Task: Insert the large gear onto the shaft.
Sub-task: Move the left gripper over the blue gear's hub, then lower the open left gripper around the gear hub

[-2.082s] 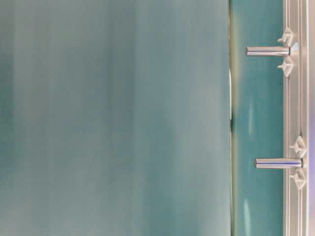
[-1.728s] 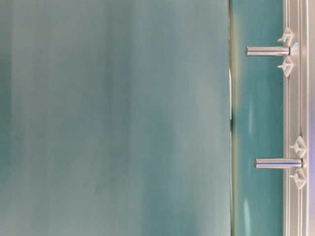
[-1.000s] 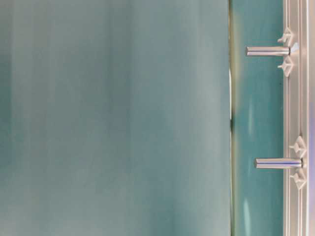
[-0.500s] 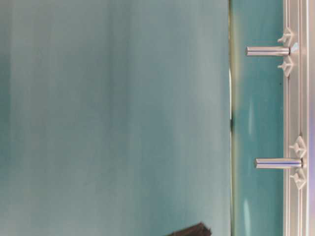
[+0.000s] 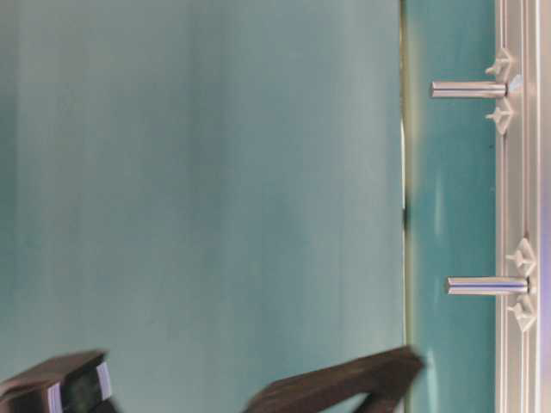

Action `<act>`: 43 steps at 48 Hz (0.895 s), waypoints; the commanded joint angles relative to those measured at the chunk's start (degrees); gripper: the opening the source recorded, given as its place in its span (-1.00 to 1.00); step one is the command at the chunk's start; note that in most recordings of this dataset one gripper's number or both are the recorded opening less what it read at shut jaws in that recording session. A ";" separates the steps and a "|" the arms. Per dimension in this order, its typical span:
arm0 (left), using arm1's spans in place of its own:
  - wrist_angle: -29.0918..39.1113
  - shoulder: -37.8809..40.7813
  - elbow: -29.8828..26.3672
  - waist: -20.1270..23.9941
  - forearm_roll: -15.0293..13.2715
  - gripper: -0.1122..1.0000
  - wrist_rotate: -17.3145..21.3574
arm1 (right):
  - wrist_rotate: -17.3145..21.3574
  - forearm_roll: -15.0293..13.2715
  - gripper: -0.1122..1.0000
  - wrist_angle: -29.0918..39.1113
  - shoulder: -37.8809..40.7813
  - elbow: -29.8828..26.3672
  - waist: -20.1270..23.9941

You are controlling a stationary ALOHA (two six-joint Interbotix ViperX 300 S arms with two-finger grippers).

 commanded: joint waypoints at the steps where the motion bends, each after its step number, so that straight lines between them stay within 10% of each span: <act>1: 1.49 1.58 -2.72 -0.79 0.18 -0.82 0.09 | 0.53 0.00 -0.78 -0.44 0.00 -0.62 -0.09; 43: 19.25 17.75 -17.40 -0.97 0.18 -0.82 9.93 | 0.62 0.00 -0.78 -1.93 -2.81 0.88 -0.09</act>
